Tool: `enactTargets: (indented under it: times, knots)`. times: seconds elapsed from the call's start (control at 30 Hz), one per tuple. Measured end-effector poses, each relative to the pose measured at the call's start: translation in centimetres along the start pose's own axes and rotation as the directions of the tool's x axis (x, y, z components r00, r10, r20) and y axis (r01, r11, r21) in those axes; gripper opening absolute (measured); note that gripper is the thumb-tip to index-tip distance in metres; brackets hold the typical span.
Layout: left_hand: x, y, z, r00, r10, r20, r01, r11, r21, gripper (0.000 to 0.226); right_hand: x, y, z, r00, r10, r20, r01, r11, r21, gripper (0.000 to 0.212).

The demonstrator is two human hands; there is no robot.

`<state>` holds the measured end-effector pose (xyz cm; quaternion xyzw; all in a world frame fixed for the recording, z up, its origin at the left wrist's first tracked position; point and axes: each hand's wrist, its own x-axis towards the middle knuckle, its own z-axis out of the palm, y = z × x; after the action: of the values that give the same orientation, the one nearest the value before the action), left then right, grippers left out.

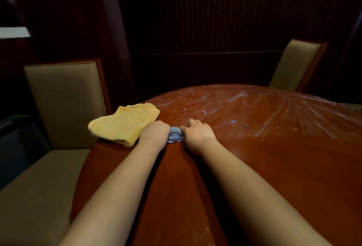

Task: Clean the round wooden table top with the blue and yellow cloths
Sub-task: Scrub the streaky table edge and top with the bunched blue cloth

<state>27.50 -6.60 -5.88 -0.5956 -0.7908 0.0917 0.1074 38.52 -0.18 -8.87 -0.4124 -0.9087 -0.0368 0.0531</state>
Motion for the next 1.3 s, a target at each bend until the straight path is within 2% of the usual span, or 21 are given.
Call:
enactTargets:
  times: [0.47, 0.73, 1.03, 1.3]
  knots:
    - [-11.2, 5.0, -2.3, 0.999, 0.028, 0.041, -0.028, 0.999, -0.020, 0.029, -12.9, 0.0, -2.2, 0.998, 0.019, 0.066, -0.019, 1.000, 0.005, 0.035]
    - [-16.6, 8.8, -4.6, 0.976, 0.209, 0.062, -0.209, 0.978, -0.019, 0.019, -20.4, 3.7, -3.8, 0.993, -0.006, 0.120, 0.005, 1.000, 0.015, 0.036]
    - [-19.2, 13.0, -5.9, 0.953, 0.304, 0.003, -0.303, 0.951, -0.066, 0.023, -26.5, 6.5, -4.6, 0.990, 0.050, 0.131, -0.050, 0.999, -0.002, 0.041]
    - [-21.4, 14.7, -6.7, 0.913, 0.409, -0.014, -0.408, 0.909, -0.082, 0.023, -30.7, 8.1, -6.3, 0.979, 0.119, 0.166, -0.130, 0.990, 0.062, 0.040]
